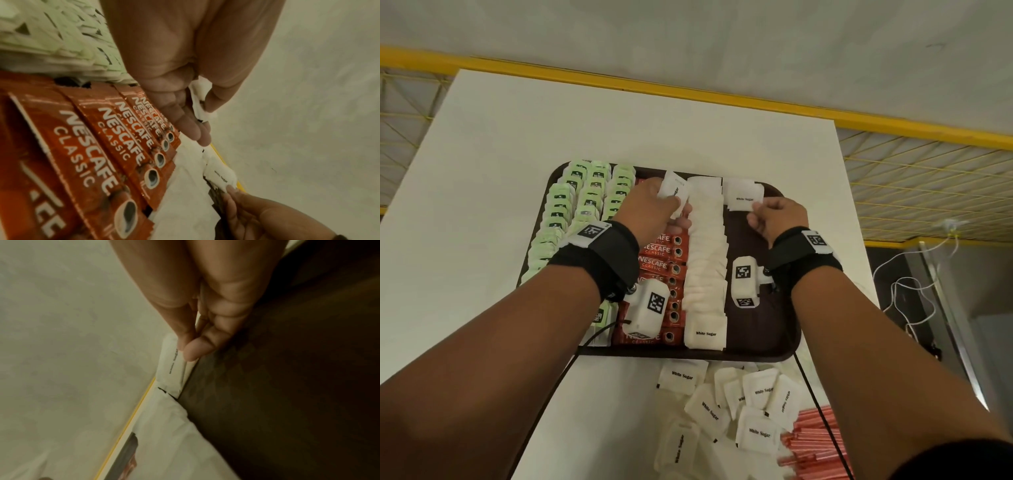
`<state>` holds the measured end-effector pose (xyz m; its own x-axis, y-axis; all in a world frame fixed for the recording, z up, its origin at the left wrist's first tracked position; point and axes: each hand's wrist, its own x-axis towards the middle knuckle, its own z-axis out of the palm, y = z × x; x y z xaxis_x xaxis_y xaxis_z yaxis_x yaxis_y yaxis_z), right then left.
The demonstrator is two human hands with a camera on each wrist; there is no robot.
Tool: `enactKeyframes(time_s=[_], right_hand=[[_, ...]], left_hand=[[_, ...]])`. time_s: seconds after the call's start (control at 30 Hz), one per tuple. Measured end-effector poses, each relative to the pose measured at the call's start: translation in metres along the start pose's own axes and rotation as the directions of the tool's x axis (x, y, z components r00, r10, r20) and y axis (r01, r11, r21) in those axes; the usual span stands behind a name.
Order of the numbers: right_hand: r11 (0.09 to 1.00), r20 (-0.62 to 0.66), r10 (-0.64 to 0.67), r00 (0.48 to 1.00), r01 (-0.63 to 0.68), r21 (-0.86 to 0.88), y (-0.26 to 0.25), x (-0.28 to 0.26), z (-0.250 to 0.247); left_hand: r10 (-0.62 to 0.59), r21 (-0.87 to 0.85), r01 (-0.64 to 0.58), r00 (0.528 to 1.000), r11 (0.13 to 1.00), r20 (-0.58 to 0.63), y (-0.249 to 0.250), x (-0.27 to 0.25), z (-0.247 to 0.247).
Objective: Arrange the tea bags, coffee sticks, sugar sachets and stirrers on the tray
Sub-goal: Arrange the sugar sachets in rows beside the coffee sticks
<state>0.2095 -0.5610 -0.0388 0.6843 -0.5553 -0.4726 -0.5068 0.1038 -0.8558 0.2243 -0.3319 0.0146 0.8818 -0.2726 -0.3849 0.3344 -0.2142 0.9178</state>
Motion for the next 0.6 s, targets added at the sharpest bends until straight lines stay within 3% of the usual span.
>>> enactKeyframes(time_s=[0.5, 0.6], right_hand=[[0.988, -0.002, -0.026, 1.000, 0.026, -0.152, -0.001, 0.001, 0.007], [0.953, -0.004, -0.094, 0.996, 0.089, -0.291, -0.001, 0.001, 0.010]], left_hand=[[-0.047, -0.037, 0.047, 0.999, 0.998, -0.004, -0.012, -0.008, -0.005], [-0.044, -0.047, 0.044, 0.999, 0.998, 0.006, -0.012, -0.010, -0.005]])
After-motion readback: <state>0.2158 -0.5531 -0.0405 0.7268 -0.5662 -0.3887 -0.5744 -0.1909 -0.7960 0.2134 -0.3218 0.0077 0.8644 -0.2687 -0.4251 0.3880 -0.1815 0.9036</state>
